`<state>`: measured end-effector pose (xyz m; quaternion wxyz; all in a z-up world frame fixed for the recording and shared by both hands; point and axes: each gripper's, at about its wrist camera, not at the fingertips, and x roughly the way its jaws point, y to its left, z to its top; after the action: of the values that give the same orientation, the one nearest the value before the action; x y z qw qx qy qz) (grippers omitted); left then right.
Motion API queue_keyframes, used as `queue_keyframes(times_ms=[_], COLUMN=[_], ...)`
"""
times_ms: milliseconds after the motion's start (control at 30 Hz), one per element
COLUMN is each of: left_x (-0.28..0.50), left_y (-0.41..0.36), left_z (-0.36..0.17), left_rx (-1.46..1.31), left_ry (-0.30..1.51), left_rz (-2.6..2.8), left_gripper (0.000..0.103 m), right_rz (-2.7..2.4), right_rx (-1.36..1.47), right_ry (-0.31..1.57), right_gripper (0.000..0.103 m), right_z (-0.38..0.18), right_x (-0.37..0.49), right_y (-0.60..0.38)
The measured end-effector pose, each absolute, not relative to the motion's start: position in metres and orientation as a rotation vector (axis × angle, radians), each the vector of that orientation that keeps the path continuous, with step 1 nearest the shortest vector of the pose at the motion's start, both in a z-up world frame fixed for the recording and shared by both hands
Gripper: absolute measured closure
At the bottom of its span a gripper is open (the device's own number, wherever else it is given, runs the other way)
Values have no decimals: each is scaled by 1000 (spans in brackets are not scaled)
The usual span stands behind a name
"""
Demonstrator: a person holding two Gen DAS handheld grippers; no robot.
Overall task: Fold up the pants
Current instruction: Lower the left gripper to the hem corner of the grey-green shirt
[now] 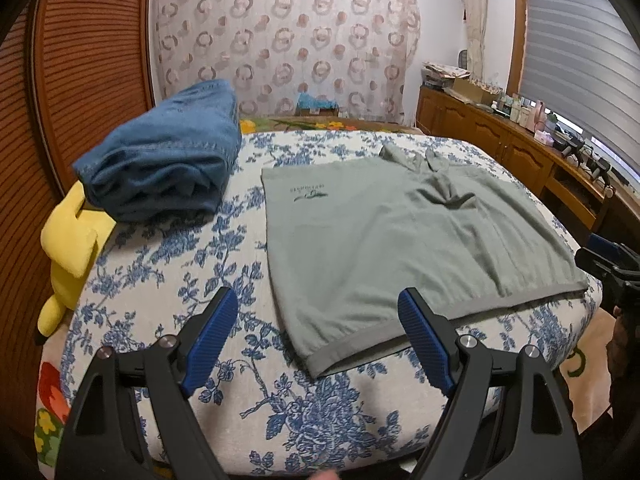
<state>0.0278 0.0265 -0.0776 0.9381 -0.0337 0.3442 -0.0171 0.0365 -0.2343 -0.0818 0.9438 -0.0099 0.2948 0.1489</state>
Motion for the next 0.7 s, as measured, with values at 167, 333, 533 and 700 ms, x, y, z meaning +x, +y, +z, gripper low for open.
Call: queue_keyframes(times_ms=[167, 333, 533, 700], left_x=[25, 21, 18, 15], left_y=[40, 47, 53, 49], left_z=[-85, -93, -101, -104], left_rx=[-107, -110, -147, -147], left_ry=[704, 722, 760, 773], left_rz=[-31, -39, -87, -109], left_gripper=[20, 20, 32, 53], right_rz=[292, 302, 319, 316], right_rx=[-30, -54, -52, -72], right_ry=[638, 665, 685, 693], right_gripper=[2, 7, 12, 13], right_z=[-97, -110, -122, -127], right_x=[43, 46, 47, 47], right_y=[-240, -237, -238, -235])
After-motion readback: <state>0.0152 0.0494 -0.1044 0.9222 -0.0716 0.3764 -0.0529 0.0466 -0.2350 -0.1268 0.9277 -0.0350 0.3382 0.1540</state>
